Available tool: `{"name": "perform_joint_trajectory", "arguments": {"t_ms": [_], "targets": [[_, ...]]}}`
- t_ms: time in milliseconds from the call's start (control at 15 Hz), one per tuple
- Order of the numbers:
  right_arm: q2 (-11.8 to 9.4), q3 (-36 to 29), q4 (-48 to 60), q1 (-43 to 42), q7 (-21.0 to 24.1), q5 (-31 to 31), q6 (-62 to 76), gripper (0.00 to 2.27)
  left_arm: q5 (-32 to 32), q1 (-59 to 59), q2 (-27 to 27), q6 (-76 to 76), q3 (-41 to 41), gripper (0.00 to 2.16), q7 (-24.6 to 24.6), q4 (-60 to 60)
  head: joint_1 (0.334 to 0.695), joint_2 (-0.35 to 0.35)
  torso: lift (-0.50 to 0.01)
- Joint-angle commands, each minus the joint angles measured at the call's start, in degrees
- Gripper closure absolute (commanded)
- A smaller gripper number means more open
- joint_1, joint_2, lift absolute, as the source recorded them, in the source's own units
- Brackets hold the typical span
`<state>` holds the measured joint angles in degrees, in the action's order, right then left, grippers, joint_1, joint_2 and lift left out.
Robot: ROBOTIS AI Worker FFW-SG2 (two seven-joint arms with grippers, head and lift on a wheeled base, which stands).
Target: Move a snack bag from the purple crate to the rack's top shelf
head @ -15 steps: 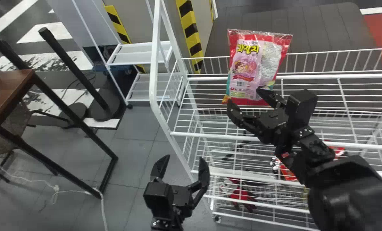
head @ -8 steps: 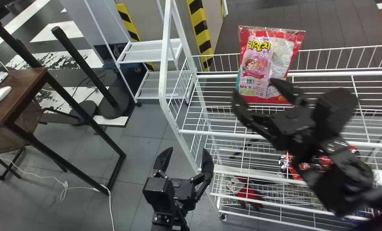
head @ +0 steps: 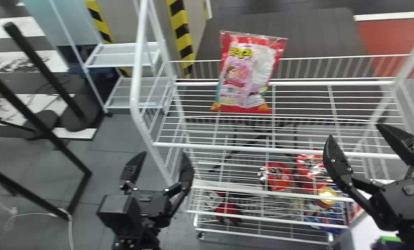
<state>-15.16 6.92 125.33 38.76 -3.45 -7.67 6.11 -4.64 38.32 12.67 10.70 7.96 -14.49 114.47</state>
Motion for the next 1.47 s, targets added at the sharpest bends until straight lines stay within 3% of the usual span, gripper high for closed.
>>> {"name": "perform_joint_trajectory", "arguments": {"t_ms": [0, 400, 667, 1000, 1200, 1400], "targets": [[-0.2, -3.8, -1.3, 5.1, -1.0, -0.1, 6.4, 0.16, 0.0, 0.3, 0.0, -0.3, 0.5, 0.14, -0.2, 0.8, 0.695, 0.113, -0.001], [0.3, -9.7, -16.3, 7.4, -5.7, -3.9, 21.5, 0.16, 0.0, 1.2, -0.1, 0.1, 0.7, 0.12, -0.6, 1.4, 0.695, 0.010, -0.001], [-0.4, -13.8, -16.8, 8.2, -6.3, -7.3, 21.0, 0.15, 0.0, 1.2, -0.5, 0.1, 1.0, 0.12, -0.6, 1.4, 0.695, -0.081, -0.001], [-0.8, -14.0, -18.3, 8.3, -6.3, -7.9, 21.3, 0.15, 1.3, 0.8, -0.5, -3.1, 5.0, 0.13, -0.5, 5.2, 0.695, -0.163, -0.001], [-0.5, -14.0, -20.5, 8.0, -7.3, -8.1, 22.9, 0.15, 1.3, -2.0, -0.5, -12.6, 7.5, 0.15, 0.6, 8.6, 0.695, -0.216, -0.001], [-0.3, -14.0, -20.6, 8.0, -7.3, -8.1, 24.5, 0.15, 0.3, -12.0, -1.1, -26.1, 12.3, 0.21, -0.1, 8.0, 0.695, -0.259, -0.001]]}}
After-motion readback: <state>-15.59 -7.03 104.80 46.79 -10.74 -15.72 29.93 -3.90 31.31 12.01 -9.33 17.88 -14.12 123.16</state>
